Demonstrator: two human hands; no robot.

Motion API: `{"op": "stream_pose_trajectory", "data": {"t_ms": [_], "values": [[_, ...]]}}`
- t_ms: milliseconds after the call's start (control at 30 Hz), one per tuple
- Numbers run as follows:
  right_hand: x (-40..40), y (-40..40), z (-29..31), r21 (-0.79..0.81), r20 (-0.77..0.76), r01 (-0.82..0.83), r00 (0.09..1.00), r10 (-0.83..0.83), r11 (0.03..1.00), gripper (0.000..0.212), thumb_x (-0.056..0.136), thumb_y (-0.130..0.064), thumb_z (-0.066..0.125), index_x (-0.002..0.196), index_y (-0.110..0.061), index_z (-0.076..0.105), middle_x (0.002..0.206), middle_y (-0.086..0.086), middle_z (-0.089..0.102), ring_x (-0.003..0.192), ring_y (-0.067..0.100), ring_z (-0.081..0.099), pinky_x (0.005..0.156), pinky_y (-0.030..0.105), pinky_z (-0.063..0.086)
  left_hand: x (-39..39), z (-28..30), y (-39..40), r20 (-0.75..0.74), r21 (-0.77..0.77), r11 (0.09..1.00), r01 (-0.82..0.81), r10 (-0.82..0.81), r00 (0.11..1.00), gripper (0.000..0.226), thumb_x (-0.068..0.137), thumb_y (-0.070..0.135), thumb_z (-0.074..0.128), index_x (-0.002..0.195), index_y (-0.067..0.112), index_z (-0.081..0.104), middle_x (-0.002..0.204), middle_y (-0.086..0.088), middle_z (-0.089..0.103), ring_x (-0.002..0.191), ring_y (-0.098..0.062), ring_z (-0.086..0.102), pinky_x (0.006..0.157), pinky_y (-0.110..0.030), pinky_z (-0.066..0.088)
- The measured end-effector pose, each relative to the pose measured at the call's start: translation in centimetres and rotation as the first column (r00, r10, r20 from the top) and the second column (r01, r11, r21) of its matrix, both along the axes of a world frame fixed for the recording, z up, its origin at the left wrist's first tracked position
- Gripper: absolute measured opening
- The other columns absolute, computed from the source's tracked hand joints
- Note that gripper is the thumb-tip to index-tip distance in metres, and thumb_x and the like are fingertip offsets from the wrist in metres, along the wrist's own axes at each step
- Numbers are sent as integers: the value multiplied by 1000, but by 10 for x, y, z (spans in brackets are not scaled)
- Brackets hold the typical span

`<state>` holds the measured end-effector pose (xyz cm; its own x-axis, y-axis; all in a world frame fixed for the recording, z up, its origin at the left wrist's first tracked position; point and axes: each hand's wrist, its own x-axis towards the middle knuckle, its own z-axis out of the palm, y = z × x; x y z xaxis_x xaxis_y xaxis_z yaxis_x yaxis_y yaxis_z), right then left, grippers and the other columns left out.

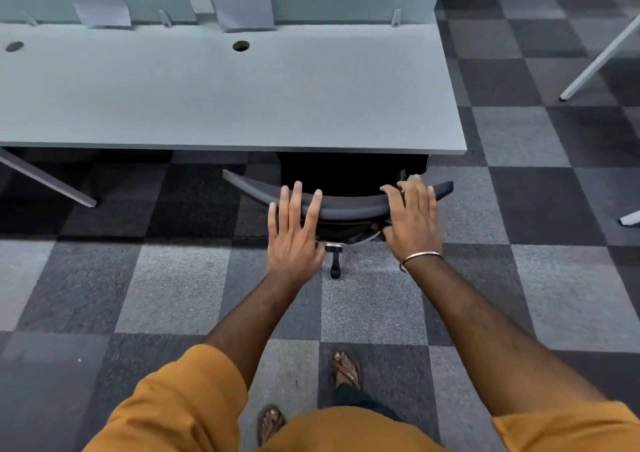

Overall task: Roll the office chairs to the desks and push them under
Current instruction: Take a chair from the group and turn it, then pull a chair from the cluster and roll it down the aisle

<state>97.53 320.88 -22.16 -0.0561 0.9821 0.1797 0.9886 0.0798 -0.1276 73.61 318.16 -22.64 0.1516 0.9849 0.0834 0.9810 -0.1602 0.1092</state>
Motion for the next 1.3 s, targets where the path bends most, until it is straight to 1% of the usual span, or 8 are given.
{"op": "stream_pose_trajectory", "data": {"t_ms": [167,267,367,533,767,933,1133,1300], "values": [[8,21,4,-16,-56,-13,998,12,1000,93,68,3,69,152,-25,39,159,13,32,157,38,10,128,55,8,8,-2,14,17,-58,998,-3,4,1000,124,77,34,76,166,26,-11,170,-17,-24,156,-39,-25,125,-66,3],[12,49,14,-60,-75,-62,996,57,996,98,71,1,73,156,-32,37,164,12,27,158,38,2,128,55,2,9,13,47,-1,-173,985,-8,8,1000,136,77,46,78,161,23,-27,163,-19,-39,150,-44,-35,123,-70,3],[7,67,25,-93,-96,-104,991,95,990,97,74,-1,73,156,-37,37,169,10,19,158,37,-7,126,56,-3,-7,31,70,-25,-311,951,11,-20,999,140,80,57,77,153,29,-40,155,-14,-53,145,-41,-44,124,-66,-7],[4,22,6,-94,-62,-98,994,92,991,97,74,0,71,157,-35,36,171,10,15,158,39,-7,126,58,0,-17,27,31,-50,-445,895,28,-56,997,138,82,47,77,150,35,-43,149,-7,-59,142,-36,-49,125,-66,-4],[-7,1,12,-172,-82,-50,996,37,984,91,88,-28,71,164,-28,21,173,10,-1,157,38,-15,127,57,-2,-16,33,-5,-32,-423,905,44,-63,997,127,89,50,72,155,34,-35,157,-1,-52,152,-36,-33,127,-63,0],[-38,-45,2,-104,-197,-92,978,70,990,100,81,-23,73,165,-24,18,174,6,1,158,37,-9,124,63,8,-48,23,-57,19,-420,907,35,-30,999,121,90,45,70,156,41,-32,163,5,-42,159,-31,-19,128,-58,0],[-112,-102,-11,-140,-229,-288,940,252,947,94,83,-23,70,164,-23,22,174,4,8,160,32,2,126,58,16,-125,9,-136,116,-388,920,-60,113,987,119,93,44,69,155,43,-32,166,5,-37,159,-29,-16,127,-57,4],[-197,-126,-13,-234,-251,-480,870,425,845,86,86,-27,70,161,-17,31,169,9,25,157,32,20,123,54,28,-212,-9,-213,48,-443,864,-240,290,956,116,93,49,68,159,38,-27,169,0,-31,160,-31,-14,127,-56,5]]}}
